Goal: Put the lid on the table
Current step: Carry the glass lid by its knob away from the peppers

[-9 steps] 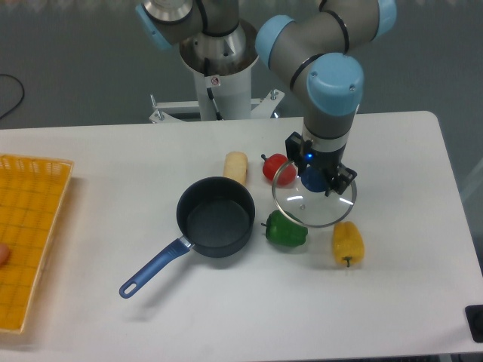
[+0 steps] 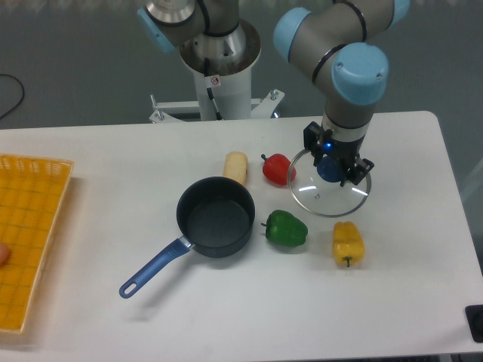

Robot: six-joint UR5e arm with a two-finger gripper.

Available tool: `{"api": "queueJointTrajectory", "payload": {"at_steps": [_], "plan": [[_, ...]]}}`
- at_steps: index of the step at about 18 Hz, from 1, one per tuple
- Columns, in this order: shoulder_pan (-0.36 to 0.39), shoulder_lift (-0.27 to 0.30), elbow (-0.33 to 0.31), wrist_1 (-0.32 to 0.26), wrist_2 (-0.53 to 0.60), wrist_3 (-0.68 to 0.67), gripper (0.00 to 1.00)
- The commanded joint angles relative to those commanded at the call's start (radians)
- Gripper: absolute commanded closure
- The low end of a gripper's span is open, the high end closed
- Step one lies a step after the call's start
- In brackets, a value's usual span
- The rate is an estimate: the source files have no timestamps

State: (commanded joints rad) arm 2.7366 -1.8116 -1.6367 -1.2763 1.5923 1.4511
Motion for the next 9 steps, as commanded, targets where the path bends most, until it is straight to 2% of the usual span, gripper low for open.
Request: {"api": "queueJointTrajectory", "payload": {"at_steps": [9], "plan": [[0.057, -0.011, -0.029, 0.008, -0.003, 0.08, 0.42]]}}
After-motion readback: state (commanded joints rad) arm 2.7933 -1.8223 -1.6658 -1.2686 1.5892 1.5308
